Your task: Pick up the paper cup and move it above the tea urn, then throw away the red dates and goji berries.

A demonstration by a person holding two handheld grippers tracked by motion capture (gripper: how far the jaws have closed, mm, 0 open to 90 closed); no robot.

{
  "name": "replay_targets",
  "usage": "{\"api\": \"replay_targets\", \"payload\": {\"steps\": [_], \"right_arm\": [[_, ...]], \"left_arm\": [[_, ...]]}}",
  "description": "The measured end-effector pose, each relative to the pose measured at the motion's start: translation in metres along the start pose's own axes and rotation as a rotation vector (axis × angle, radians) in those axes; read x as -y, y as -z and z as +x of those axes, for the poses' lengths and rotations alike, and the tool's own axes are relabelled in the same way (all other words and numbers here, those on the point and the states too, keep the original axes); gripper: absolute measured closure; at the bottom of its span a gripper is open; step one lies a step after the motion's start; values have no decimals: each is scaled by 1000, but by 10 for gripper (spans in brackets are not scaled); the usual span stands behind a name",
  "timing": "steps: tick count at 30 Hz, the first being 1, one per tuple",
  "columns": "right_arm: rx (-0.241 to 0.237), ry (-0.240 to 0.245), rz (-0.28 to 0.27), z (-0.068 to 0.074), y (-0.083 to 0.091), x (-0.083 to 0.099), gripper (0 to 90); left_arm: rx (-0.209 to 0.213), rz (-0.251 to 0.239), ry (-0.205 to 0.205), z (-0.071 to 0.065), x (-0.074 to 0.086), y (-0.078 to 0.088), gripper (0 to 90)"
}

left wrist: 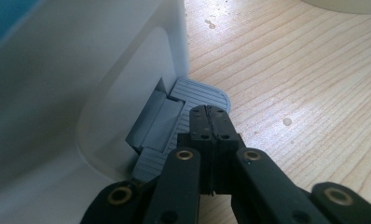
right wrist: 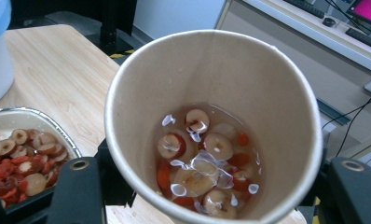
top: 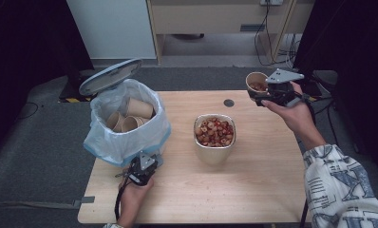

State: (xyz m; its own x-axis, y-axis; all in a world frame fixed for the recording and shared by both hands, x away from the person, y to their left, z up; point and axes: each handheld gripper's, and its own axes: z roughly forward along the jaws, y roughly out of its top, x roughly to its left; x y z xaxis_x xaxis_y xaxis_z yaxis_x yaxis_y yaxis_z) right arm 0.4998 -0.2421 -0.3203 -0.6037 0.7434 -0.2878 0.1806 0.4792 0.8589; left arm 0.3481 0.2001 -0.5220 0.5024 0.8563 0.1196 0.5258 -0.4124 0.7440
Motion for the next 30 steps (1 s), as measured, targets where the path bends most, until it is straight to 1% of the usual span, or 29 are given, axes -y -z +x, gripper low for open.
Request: {"api": "replay_targets", "payload": {"steps": [5,7,11,19,21,24,25,26,27,30], "right_arm": [[-8,2,-4,2,0,-2,347],[-15,13,-3,4,-1,-4,347],[-20,12,-6,6,-2,-5,347],[-22,20,-8,8,-1,-6,346],[-14,16,-11,7,-1,-8,346],[-21,19,-17,10,0,-11,347],[-38,36,-21,14,0,-13,346],[-38,36,-21,14,0,-13,346],[-45,47,-24,17,0,-14,346],[-43,46,-28,17,1,-16,346]], "left_arm": [[2,0,1,0,0,0,891],[2,-1,1,0,0,0,891],[3,-1,2,0,0,0,891],[2,0,1,0,0,0,891],[2,0,1,0,0,0,891],[2,0,1,0,0,0,891],[2,0,0,0,0,0,891],[2,0,0,0,0,0,891],[2,0,0,0,0,0,891],[2,0,0,0,0,0,891]]}}
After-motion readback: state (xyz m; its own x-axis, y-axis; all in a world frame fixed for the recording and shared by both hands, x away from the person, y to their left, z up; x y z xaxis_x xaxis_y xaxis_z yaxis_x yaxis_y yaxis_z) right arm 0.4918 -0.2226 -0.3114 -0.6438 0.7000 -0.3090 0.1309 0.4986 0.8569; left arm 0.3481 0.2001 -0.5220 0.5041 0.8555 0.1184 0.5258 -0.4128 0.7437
